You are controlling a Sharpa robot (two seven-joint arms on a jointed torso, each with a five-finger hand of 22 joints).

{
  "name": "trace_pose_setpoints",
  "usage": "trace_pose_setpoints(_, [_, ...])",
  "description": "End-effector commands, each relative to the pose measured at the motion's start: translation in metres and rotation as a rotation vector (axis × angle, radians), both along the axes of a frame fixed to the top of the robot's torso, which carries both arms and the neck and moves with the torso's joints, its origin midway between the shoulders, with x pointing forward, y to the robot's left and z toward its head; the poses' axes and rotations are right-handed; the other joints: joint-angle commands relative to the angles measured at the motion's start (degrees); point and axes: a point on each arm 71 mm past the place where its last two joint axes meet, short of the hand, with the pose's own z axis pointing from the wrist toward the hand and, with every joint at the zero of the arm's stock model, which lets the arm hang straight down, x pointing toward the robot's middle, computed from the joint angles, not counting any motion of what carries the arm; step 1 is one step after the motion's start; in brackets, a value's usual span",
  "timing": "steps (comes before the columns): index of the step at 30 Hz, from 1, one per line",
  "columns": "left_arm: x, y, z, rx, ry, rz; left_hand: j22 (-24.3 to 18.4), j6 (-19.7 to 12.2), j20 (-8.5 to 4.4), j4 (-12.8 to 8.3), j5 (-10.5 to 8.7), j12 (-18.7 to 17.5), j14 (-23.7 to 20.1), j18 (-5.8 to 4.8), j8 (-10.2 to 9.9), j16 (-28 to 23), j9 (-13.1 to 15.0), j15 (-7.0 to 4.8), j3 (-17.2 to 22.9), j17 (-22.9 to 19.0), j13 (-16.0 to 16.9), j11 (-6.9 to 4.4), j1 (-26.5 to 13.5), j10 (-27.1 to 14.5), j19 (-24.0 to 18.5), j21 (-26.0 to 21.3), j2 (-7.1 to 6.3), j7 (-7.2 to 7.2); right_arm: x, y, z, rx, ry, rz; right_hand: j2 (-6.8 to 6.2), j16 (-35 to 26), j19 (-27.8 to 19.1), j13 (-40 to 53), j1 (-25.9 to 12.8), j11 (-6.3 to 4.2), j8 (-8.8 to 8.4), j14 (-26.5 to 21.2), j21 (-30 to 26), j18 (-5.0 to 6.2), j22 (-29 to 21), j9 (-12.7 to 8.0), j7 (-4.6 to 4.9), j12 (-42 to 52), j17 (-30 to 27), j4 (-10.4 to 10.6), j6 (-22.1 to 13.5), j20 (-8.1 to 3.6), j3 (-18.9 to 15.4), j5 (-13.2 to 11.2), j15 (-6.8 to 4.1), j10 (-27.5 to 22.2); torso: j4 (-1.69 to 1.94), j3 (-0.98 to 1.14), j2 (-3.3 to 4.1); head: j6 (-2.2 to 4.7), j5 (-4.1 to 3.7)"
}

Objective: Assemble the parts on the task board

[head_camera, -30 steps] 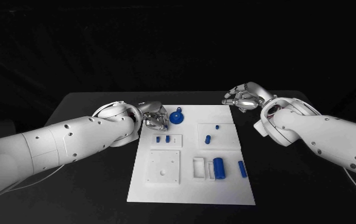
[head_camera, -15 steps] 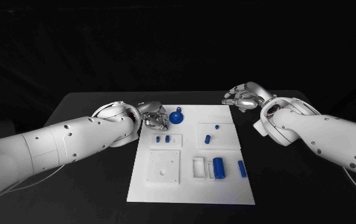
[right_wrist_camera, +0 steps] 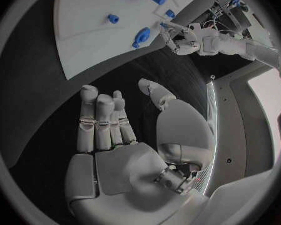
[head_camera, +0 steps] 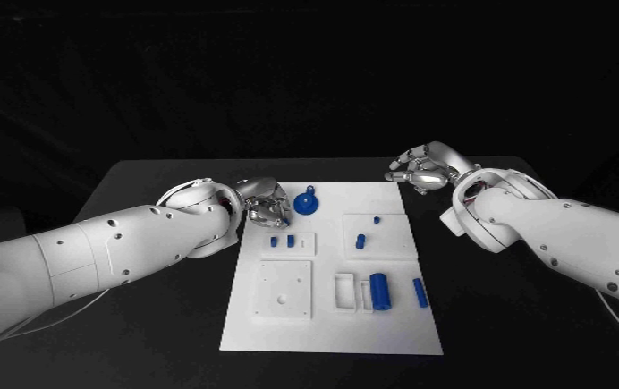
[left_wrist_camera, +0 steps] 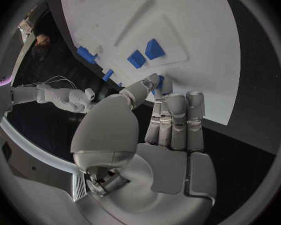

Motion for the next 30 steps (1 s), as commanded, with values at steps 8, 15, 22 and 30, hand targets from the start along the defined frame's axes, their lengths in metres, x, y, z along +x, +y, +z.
trace_pose_setpoints(8, [-0.002,-0.001,0.001,-0.04,-0.037,-0.015,0.5,0.8,-1.38,-0.1,0.41,-0.3,0.6,4.03,0.3,0.4,0.2,-0.29,0.4,-0.1,0.2,-0.02,-0.2,0.9,0.6,0.4,0.33,-0.03,0.0,0.001,0.0,-0.003,0.002,0.015,0.21,0.2,0.2,-0.1,-0.3,0.14,-0.05,0.3,-0.2,2.47,1.0,-0.1,0.29,0.3,-0.1,0.0,0.0,-0.17,-0.3,0.2,-0.19,-0.1,0.01,0.07,0.01,0.01,0.01])
trace_pose_setpoints(15, [-0.001,-0.001,-0.001,-0.019,-0.019,-0.013,0.5,0.8,-1.39,-0.1,0.45,-0.4,0.6,4.04,0.3,0.4,0.2,-0.3,0.4,-0.1,0.2,-0.02,-0.2,0.9,0.6,0.4,0.27,-0.04,0.0,0.0,0.0,-0.003,0.003,0.013,0.21,0.2,0.2,-0.1,-0.3,0.14,-0.05,0.3,-0.2,2.46,1.0,-0.1,0.29,0.3,-0.1,-0.1,0.0,-0.17,-0.4,0.2,-0.19,-0.1,0.02,0.1,-0.02,0.02,-0.01])
trace_pose_setpoints(22, [-0.001,-0.002,-0.003,0.009,-0.008,-0.019,0.5,0.7,-1.4,-0.1,0.47,-0.4,0.6,4.04,0.2,0.4,0.2,-0.3,0.4,-0.2,0.2,-0.02,-0.1,0.9,0.6,0.4,0.23,-0.03,-0.001,0.0,0.0,-0.004,0.005,0.013,0.23,0.2,0.2,-0.1,-0.3,0.14,-0.05,0.3,-0.2,2.46,1.0,-0.1,0.29,0.3,-0.1,-0.1,0.0,-0.17,-0.4,0.2,-0.19,-0.1,0.01,0.08,0.0,-0.04,0.0])
trace_pose_setpoints(30, [-0.004,-0.006,-0.01,0.053,-0.021,-0.057,0.5,0.8,-1.4,-0.2,0.48,-0.5,0.6,4.03,0.2,0.4,0.2,-0.31,0.4,-0.2,0.2,-0.03,-0.1,0.9,0.6,0.4,0.17,-0.04,-0.001,0.0,0.0,-0.004,0.005,0.014,0.24,0.2,0.2,-0.1,-0.3,0.14,-0.05,0.3,-0.2,2.47,1.0,-0.1,0.29,0.3,-0.1,-0.1,0.0,-0.17,-0.4,0.2,-0.19,-0.1,-0.01,0.05,0.0,-0.19,-0.01])
